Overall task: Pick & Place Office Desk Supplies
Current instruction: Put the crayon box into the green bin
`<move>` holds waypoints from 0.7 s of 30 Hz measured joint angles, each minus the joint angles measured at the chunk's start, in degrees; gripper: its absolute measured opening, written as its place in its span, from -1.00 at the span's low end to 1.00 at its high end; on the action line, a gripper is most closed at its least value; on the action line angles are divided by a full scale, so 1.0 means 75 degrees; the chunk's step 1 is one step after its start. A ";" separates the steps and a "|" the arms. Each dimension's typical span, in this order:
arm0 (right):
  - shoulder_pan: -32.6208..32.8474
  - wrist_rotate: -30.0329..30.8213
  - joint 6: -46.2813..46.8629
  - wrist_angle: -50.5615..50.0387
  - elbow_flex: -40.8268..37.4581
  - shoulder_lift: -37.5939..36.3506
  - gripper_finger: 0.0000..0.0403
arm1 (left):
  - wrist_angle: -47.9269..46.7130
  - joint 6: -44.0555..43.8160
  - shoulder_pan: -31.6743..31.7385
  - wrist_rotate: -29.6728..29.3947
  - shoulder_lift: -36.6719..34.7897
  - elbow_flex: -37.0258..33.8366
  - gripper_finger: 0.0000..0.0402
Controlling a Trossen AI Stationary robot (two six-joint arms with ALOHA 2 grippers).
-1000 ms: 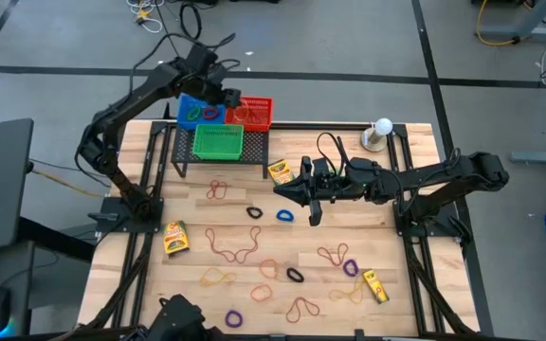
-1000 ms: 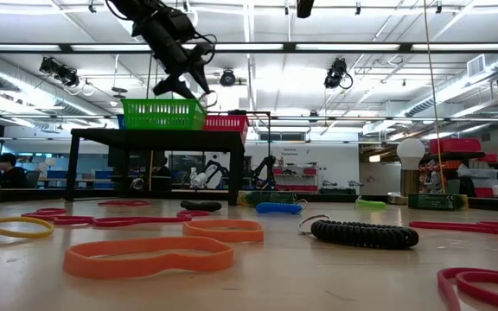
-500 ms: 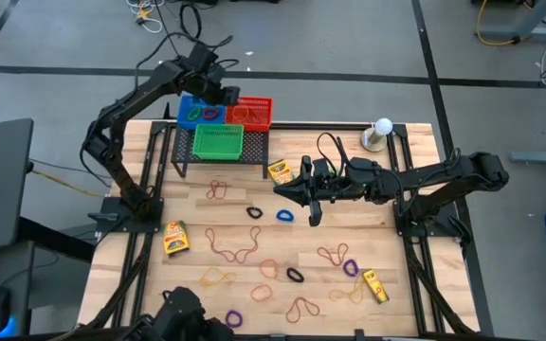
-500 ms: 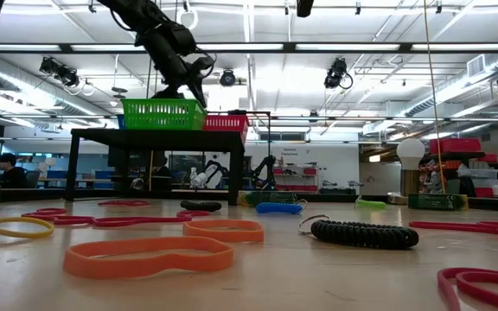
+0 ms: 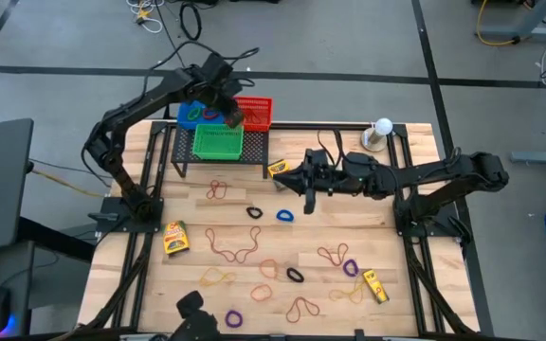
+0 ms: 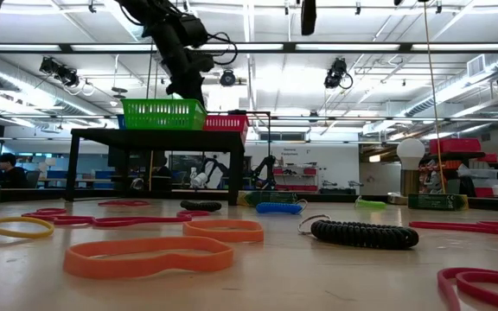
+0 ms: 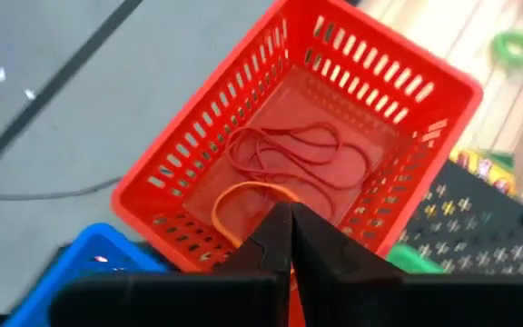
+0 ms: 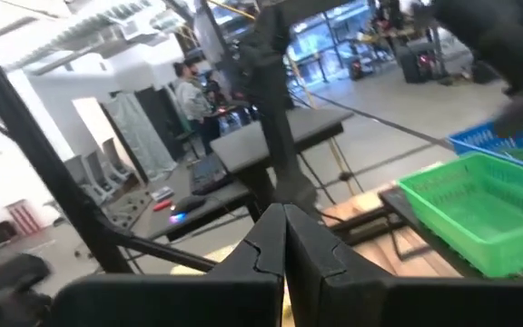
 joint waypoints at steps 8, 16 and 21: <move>-0.0079 -0.0001 -0.0230 -0.0334 0.0000 0.0000 -0.98 | -0.0125 0.0575 -0.0482 0.0524 -0.1884 -0.1250 -0.98; -0.0079 0.0204 -0.0432 -0.0557 0.0000 0.0000 -0.98 | -0.0121 0.0522 -0.1826 0.0520 -0.4971 -0.3561 -0.96; -0.0079 0.0172 -0.0438 -0.0636 0.0000 0.0000 -0.98 | -0.1215 -0.1149 -0.3451 0.0418 -0.6013 -0.3904 -0.95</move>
